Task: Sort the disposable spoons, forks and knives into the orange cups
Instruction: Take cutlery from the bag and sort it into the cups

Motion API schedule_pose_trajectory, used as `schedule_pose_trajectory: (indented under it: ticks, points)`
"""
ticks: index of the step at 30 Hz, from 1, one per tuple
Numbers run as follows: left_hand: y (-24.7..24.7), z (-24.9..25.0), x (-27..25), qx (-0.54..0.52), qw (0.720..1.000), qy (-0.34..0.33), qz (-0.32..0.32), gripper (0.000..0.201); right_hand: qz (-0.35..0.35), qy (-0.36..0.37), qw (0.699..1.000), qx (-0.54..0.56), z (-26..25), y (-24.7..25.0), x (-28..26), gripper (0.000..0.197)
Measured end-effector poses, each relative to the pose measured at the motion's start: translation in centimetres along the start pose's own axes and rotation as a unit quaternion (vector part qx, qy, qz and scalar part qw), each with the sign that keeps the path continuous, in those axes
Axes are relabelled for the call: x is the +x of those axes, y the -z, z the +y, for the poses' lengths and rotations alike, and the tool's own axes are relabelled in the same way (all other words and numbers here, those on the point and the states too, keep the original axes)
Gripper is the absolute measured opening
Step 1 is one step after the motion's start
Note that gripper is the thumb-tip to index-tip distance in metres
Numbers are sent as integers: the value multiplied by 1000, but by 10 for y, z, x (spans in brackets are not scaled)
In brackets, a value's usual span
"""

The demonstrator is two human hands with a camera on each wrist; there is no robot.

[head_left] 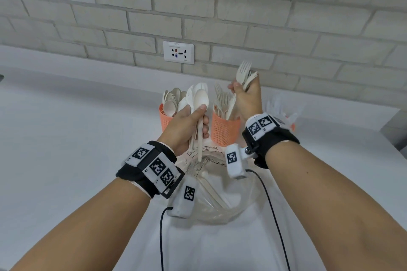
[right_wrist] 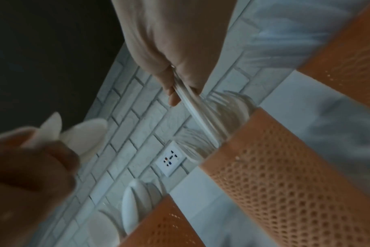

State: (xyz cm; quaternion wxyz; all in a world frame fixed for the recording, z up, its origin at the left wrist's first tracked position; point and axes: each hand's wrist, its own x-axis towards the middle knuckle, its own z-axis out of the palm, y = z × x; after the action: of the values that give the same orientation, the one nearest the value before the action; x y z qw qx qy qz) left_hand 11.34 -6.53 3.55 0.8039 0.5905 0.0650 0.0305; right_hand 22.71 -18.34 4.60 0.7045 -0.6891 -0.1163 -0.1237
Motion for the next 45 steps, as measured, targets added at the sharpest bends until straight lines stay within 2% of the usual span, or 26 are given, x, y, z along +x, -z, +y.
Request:
schedule_pose_trajectory:
  ticks: [2,4,6,11,13,16,21,27,30,35,37,39,45]
  points:
    - [2,0,1,0,1000,0,-3,13,-2,-2,999,-48,11,-1,0,36]
    - [4,0,2,6,1000,-3,-10,14,6,36,995,-90,17,-1,0,40]
    - [5,0,4,13,1000,-7,-15,15,-1,63,992,-105,19,-2,0,35]
    - [6,0,7,22,999,-18,-21,15,-124,-16,978,-166,32,-5,0,14]
    - [6,1,9,27,999,-24,-24,16,-138,-33,975,-169,34,-3,0,13]
    - [7,1,9,32,999,-24,-25,17,-122,-44,983,-127,28,2,4,12]
    - [9,-3,12,13,1000,-13,-18,16,-87,-26,990,-109,14,3,20,29]
    - [10,-5,10,11,1000,-9,-22,16,5,2,1000,-14,-4,-10,34,24]
    - [10,-3,9,14,1000,-9,-15,16,26,15,1000,-5,-1,-15,32,28]
    - [12,-2,9,19,1000,-7,-14,15,-43,44,995,-85,20,-9,21,34]
    - [11,-3,10,22,1000,-5,-17,13,-42,71,991,-105,24,-7,19,42]
    - [10,-4,11,23,999,-6,-22,12,-40,81,984,-151,27,-6,20,35]
    - [6,-3,11,42,999,-16,-29,9,-124,31,954,-271,29,-1,22,18]
